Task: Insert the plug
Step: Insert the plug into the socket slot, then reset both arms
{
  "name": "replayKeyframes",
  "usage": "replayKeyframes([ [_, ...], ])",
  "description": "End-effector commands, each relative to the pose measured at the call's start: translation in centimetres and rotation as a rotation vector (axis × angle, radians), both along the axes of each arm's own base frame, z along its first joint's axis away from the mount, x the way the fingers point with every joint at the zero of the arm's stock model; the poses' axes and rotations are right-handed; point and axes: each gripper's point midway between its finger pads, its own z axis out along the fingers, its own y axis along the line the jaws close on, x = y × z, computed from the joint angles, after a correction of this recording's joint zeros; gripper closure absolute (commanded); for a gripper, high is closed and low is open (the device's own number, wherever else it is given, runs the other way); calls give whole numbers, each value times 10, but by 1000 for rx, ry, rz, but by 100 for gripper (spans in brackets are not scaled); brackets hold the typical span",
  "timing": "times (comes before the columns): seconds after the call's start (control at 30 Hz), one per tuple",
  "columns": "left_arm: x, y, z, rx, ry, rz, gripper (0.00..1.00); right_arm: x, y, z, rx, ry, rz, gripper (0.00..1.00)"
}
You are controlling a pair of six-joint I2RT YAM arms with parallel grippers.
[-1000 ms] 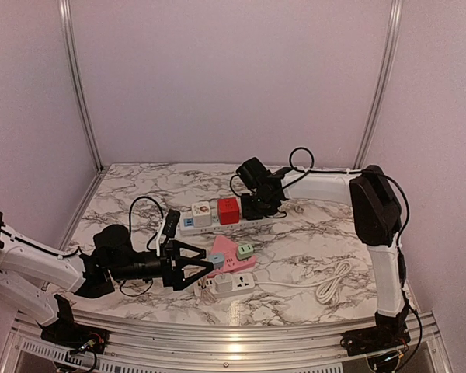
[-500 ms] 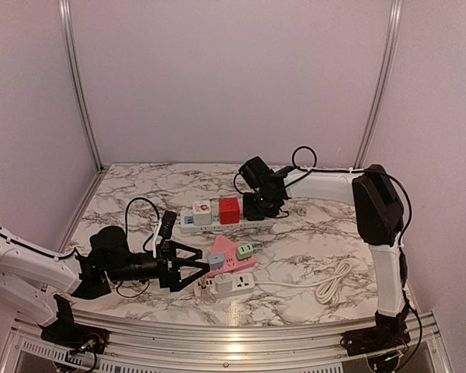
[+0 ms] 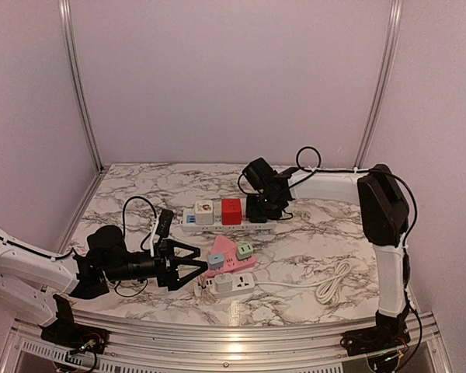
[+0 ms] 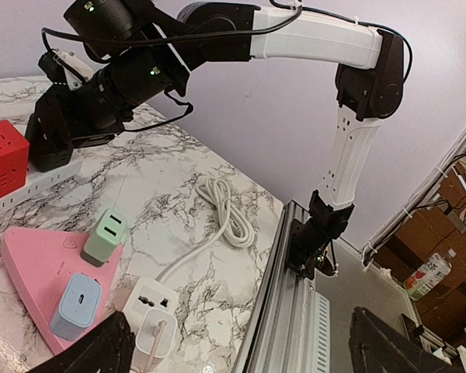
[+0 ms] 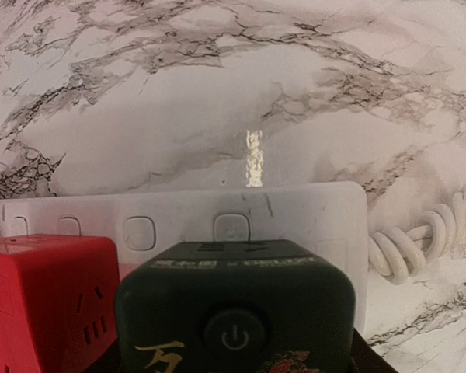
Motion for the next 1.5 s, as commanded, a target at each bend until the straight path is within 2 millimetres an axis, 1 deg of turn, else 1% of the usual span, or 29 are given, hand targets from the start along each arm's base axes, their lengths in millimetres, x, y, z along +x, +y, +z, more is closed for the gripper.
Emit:
replayKeyframes([
  [0.0,1,4,-1,5,-14,10,1,-65,-23,-65,-54,316,-22,52],
  [0.1,1,5,-1,5,-13,12,1,-61,-29,-57,-90,287,-38,47],
  [0.13,1,6,-2,6,-11,15,1,-61,-32,-54,-107,279,-44,44],
  [0.17,1,6,-2,7,-11,16,1,-60,-34,-51,-118,272,-50,36],
  [0.2,1,6,-2,8,-11,17,1,-59,-34,-48,-123,264,-51,15],
  [0.23,1,6,-2,8,-11,17,1,-60,-35,-46,-124,260,-52,3],
  [0.27,2,6,-2,8,-10,18,1,-59,-35,-44,-125,255,-52,2],
  [0.33,2,5,-3,9,-6,17,1,-59,-35,-38,-128,242,-52,1],
  [0.43,2,4,-3,9,-5,17,1,-59,-35,-24,-141,206,-57,2],
  [0.53,2,4,-3,9,-5,17,1,-56,-39,-4,-172,161,-71,2],
  [0.6,2,4,-1,6,-7,17,1,-55,-42,15,-200,122,-81,2],
  [0.7,3,6,2,5,-19,25,1,-55,-46,49,-227,40,-89,1],
  [0.8,7,10,4,33,-37,49,1,-62,-50,79,-240,-37,-68,1],
  [0.83,14,19,8,49,-40,93,1,-72,-58,109,-229,-129,-43,1],
  [0.9,25,28,8,82,-23,152,1,-81,-70,133,-223,-225,-63,1],
  [0.93,30,32,5,110,-14,179,1,-86,-72,144,-201,-272,-53,1],
  [0.97,35,36,4,127,-8,198,1,-91,-71,157,-157,-323,-34,2],
  [1.0,38,40,5,132,-5,209,1,-98,-68,166,-115,-368,8,2],
  [1.1,48,55,10,125,2,255,1,-125,-57,205,71,-550,184,2],
  [1.13,52,59,12,124,5,270,1,-133,-61,223,153,-624,193,2],
  [1.17,54,63,14,125,6,283,1,-140,-69,235,214,-696,184,2],
  [1.2,57,66,16,129,6,296,1,-146,-80,248,271,-766,159,1],
  [1.23,59,69,19,133,-1,309,1,-152,-92,251,296,-812,139,1],
  [1.27,61,72,22,141,-8,321,1,-160,-104,266,339,-873,120,1],
  [1.3,63,75,25,153,-17,337,1,-162,-109,268,332,-892,121,2],
  [1.33,66,78,28,168,-26,357,1,-167,-115,276,328,-914,126,2],
  [1.4,72,88,33,216,-41,406,1,-171,-121,275,269,-903,158,1],
  [1.47,79,99,40,261,-62,465,1,-176,-120,278,230,-905,222,1],
])
